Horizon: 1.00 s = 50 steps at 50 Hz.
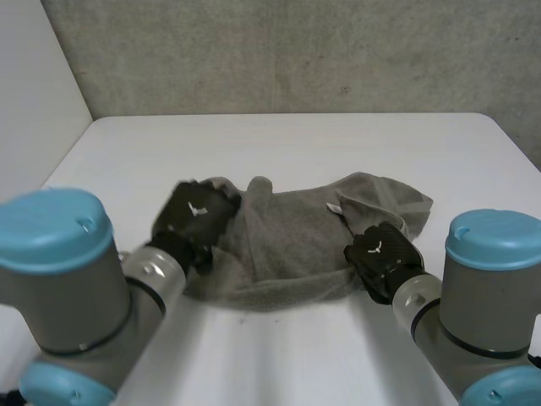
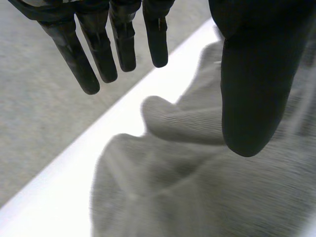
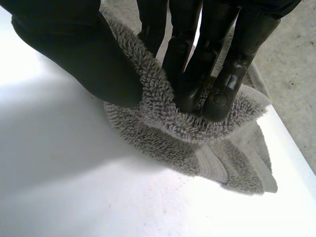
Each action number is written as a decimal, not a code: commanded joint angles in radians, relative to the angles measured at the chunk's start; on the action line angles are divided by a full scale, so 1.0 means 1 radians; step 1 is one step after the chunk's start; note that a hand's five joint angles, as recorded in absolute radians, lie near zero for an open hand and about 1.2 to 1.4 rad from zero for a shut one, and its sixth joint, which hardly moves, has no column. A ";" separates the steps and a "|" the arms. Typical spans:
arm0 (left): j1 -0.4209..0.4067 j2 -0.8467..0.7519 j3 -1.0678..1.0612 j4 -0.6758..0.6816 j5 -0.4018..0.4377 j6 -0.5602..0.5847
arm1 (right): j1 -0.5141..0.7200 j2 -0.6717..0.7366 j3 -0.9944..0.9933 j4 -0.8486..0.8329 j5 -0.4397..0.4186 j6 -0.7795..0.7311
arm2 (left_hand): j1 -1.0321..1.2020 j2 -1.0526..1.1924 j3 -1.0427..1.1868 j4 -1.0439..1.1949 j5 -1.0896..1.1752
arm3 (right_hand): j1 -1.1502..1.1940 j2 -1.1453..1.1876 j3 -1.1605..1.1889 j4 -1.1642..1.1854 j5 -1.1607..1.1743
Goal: Fold the laundry
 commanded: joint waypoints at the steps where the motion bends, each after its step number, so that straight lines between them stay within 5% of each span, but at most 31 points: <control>1: 0.093 -0.067 0.116 -0.045 0.148 0.000 | -0.015 -0.002 0.042 -0.040 -0.034 -0.002 | 0.197 0.197 0.197 0.197 0.196 | 0.447 0.225 0.215 0.203 0.239; 15: 0.134 -0.271 0.298 -0.309 0.274 0.011 | -0.007 -0.002 0.056 -0.049 -0.034 -0.002 | 0.358 0.359 0.358 0.359 0.358 | 0.447 0.225 0.215 0.203 0.239; 50: 0.142 -0.359 0.309 -0.316 0.265 0.014 | -0.010 -0.002 0.043 -0.049 -0.037 -0.012 | 0.373 0.374 0.373 0.374 0.373 | 0.447 0.225 0.215 0.203 0.239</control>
